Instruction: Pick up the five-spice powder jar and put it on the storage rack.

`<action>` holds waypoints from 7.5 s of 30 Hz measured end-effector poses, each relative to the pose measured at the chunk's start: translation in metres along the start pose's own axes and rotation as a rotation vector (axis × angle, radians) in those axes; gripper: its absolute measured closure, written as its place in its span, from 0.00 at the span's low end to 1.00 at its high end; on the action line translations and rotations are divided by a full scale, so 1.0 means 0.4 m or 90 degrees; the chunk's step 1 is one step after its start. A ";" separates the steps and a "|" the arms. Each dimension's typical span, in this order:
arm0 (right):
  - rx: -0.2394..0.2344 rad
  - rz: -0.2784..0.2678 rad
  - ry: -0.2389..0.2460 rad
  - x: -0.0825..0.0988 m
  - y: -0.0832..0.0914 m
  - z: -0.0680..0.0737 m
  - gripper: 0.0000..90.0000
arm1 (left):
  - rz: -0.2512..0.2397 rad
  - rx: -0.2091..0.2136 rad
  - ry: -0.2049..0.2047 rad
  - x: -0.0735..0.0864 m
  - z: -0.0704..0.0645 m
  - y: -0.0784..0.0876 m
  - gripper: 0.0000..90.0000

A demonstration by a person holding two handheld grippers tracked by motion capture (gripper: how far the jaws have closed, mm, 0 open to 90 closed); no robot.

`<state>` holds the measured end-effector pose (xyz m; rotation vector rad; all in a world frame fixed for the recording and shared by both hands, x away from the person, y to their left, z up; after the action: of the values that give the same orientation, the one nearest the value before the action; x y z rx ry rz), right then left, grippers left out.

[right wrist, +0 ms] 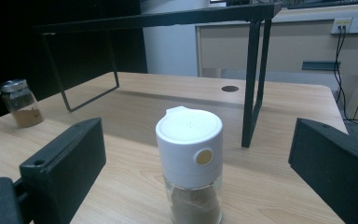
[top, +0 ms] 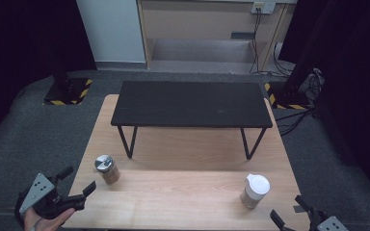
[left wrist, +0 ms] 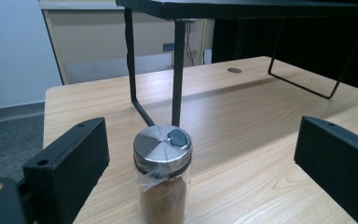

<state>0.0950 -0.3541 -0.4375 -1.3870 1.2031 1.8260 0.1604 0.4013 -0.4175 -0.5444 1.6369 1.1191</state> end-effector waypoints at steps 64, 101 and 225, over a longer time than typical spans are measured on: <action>-0.021 -0.005 0.015 0.011 -0.006 -0.002 0.05 | 0.121 0.020 -0.029 -0.184 0.058 0.162 0.00; -0.024 -0.006 0.015 0.011 -0.007 -0.003 0.06 | 0.142 0.009 -0.027 -0.182 0.076 0.157 0.00; -0.034 -0.015 0.015 0.015 -0.005 -0.010 0.06 | 0.222 0.311 -0.311 -0.680 -0.037 -0.159 0.38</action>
<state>0.0965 -0.3574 -0.4442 -1.4498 1.1515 1.8433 0.3022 0.3121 -0.1935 0.3222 1.5160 0.9478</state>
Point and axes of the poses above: each handheld gripper's, and its own axes: y roughly backward along the jaws, x roughly out of its underside, z roughly to its left, the point moved 4 cm from there along -y, roughly forward along the jaws, and after that the axes turned 12 degrees about z, right-handed, at the moved point
